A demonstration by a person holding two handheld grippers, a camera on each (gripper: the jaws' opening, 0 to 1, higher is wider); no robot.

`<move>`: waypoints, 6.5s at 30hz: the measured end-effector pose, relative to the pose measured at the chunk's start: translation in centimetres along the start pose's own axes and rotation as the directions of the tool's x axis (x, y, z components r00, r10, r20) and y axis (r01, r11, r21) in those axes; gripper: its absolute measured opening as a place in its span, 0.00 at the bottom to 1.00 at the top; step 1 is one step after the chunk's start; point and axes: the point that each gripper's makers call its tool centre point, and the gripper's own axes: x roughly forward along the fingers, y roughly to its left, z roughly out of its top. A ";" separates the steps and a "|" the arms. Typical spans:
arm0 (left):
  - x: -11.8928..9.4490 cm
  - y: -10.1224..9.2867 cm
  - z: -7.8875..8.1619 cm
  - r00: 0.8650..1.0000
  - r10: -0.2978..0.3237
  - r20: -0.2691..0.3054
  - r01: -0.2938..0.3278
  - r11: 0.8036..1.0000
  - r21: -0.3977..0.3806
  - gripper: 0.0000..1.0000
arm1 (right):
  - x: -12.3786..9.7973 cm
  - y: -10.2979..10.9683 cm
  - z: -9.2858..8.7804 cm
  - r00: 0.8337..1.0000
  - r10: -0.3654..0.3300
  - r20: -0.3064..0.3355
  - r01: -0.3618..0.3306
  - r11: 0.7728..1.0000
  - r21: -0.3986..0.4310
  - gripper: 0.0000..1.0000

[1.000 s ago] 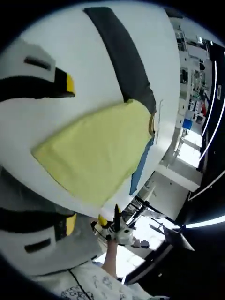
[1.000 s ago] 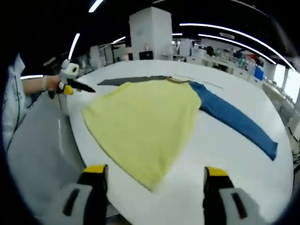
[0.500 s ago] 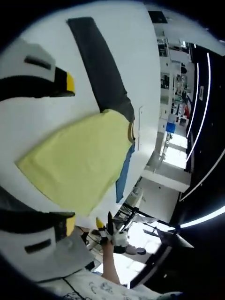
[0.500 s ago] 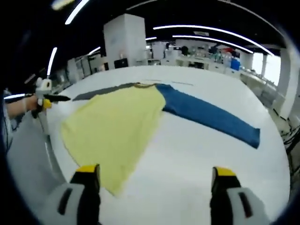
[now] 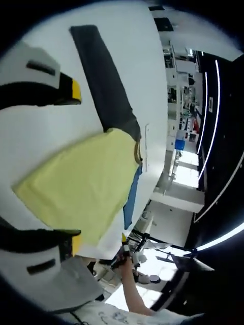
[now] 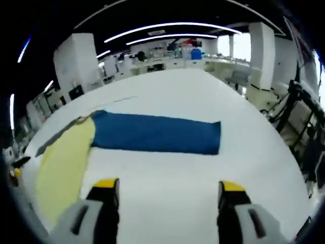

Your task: Fold the garment on the visible template until the final outline fits inside the template.

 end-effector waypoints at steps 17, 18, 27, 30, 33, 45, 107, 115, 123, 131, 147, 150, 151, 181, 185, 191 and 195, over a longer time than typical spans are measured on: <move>-1.0 0.6 -0.5 0.999 0.033 0.022 -0.032 0.998 -0.061 0.99 | 4.1 -3.9 2.8 0.989 -0.150 0.003 0.148 0.980 0.134 0.45; -1.0 0.7 -0.6 0.999 0.035 0.021 -0.034 0.998 -0.061 0.98 | 4.3 -4.0 2.9 0.988 -0.153 0.006 0.151 0.978 0.142 0.45; -0.6 -0.4 -1.5 1.000 0.031 0.007 -0.030 0.996 -0.083 0.96 | 5.1 -5.2 3.6 0.984 -0.175 0.017 0.167 0.961 0.220 0.35; -0.4 -0.6 -1.9 1.000 0.027 -0.004 -0.028 0.996 -0.086 0.96 | 5.2 -5.5 3.6 0.980 -0.197 0.014 0.188 0.955 0.230 0.21; -0.5 -0.3 -2.3 1.000 0.020 -0.012 -0.021 0.995 -0.094 0.95 | 5.2 -5.8 3.5 0.976 -0.215 0.027 0.203 0.950 0.238 0.15; -0.4 0.4 -2.7 0.999 0.014 -0.032 -0.016 0.997 -0.069 0.93 | 4.5 -6.1 4.1 0.975 -0.216 0.040 0.201 0.951 0.235 0.00; -0.6 -0.4 -3.8 0.996 0.027 -0.089 -0.027 1.000 0.000 0.87 | 5.8 40.2 10.6 0.763 0.641 0.078 -0.646 0.759 0.079 0.00; -0.6 -0.6 -4.1 0.995 0.019 -0.099 -0.020 1.000 -0.004 0.86 | 6.3 44.4 9.6 0.737 0.674 0.048 -0.676 0.734 0.063 0.00; -0.5 -0.7 -4.3 0.994 0.011 -0.111 -0.011 1.000 0.000 0.85 | 6.9 47.9 7.4 0.713 0.701 -0.011 -0.700 0.714 0.023 0.00; -0.5 -0.8 -4.7 0.993 0.006 -0.121 -0.006 1.000 -0.003 0.85 | 7.8 49.7 5.1 0.707 0.704 -0.068 -0.705 0.709 0.004 0.00; -0.4 -0.9 -4.8 0.992 0.005 -0.125 -0.005 1.000 -0.002 0.84 | 9.7 50.6 1.0 0.713 0.680 -0.171 -0.690 0.724 0.001 0.00; -0.4 -0.9 -4.7 0.992 0.008 -0.123 -0.010 1.000 -0.010 0.85 | 10.1 51.2 0.5 0.705 0.683 -0.194 -0.697 0.717 -0.008 0.00; -0.4 -0.9 -4.7 0.992 0.010 -0.123 -0.011 1.000 -0.010 0.85 | 9.8 51.4 0.4 0.704 0.681 -0.200 -0.698 0.716 -0.018 0.00; -0.1 -1.1 -5.3 0.989 -0.009 -0.150 0.008 1.000 -0.005 0.86 | 8.1 49.5 1.0 0.719 0.677 -0.160 -0.670 0.612 -0.420 0.99; 0.0 -1.3 -5.3 0.988 -0.011 -0.152 0.011 1.000 -0.003 0.86 | 8.3 49.1 1.4 0.721 0.675 -0.155 -0.666 0.616 -0.420 1.00; 0.0 -1.2 -5.4 0.988 -0.011 -0.154 0.009 1.000 -0.009 0.87 | 8.3 48.1 1.5 0.732 0.662 -0.157 -0.650 0.612 -0.450 1.00; -0.3 -1.1 -5.5 0.987 -0.002 -0.163 0.000 1.000 -0.012 0.87 | 7.7 47.2 1.4 0.740 0.655 -0.153 -0.641 0.619 -0.454 1.00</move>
